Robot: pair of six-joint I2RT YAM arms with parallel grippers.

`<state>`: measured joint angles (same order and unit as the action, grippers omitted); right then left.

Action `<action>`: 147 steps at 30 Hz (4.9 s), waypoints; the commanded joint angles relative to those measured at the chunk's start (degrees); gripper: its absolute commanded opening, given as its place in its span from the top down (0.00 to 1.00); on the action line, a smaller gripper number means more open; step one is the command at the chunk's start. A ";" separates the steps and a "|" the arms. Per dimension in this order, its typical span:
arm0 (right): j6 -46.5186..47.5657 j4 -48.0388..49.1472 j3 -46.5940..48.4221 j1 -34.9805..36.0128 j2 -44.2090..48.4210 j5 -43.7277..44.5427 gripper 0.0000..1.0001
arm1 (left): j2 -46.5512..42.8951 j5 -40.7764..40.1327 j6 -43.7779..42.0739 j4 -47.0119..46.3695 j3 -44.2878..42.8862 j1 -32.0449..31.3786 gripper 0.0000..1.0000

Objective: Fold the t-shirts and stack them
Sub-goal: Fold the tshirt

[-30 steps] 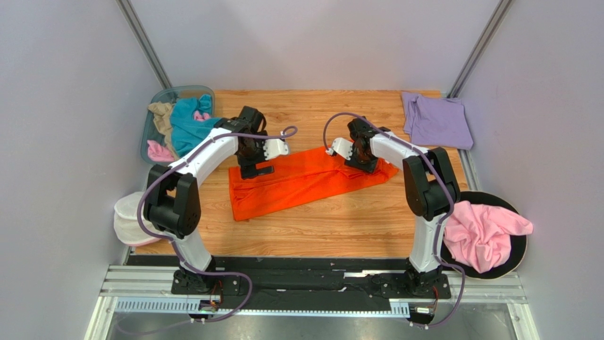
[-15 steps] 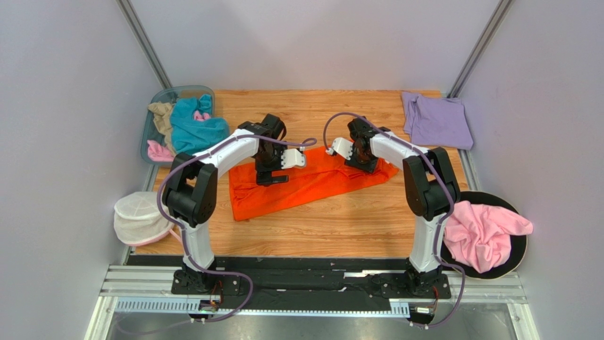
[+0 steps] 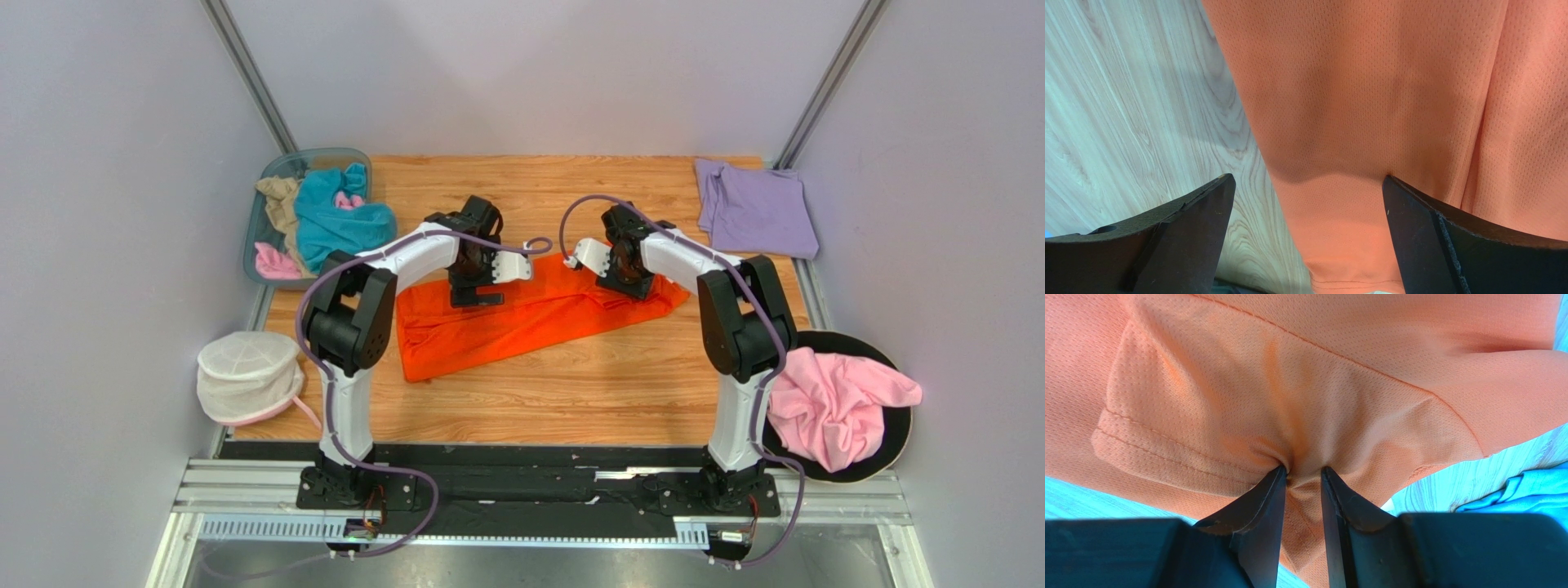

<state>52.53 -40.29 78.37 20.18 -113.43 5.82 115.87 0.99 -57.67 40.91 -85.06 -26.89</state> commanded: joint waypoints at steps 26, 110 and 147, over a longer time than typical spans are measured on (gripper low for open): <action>3.71 -5.58 19.44 -2.60 -16.20 6.57 0.69 | -7.42 -10.04 -8.25 -2.85 15.54 -7.82 0.01; 7.06 36.07 31.07 3.54 -24.04 4.45 0.11 | 5.24 -4.95 0.45 4.36 -10.04 -32.52 0.01; -11.93 -6.01 -32.20 13.82 55.66 1.82 0.09 | -50.59 4.24 30.41 -10.14 29.95 -26.02 0.01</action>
<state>43.16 -37.93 50.68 30.35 -66.04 12.12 64.07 -4.86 -36.77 34.22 -55.07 -55.13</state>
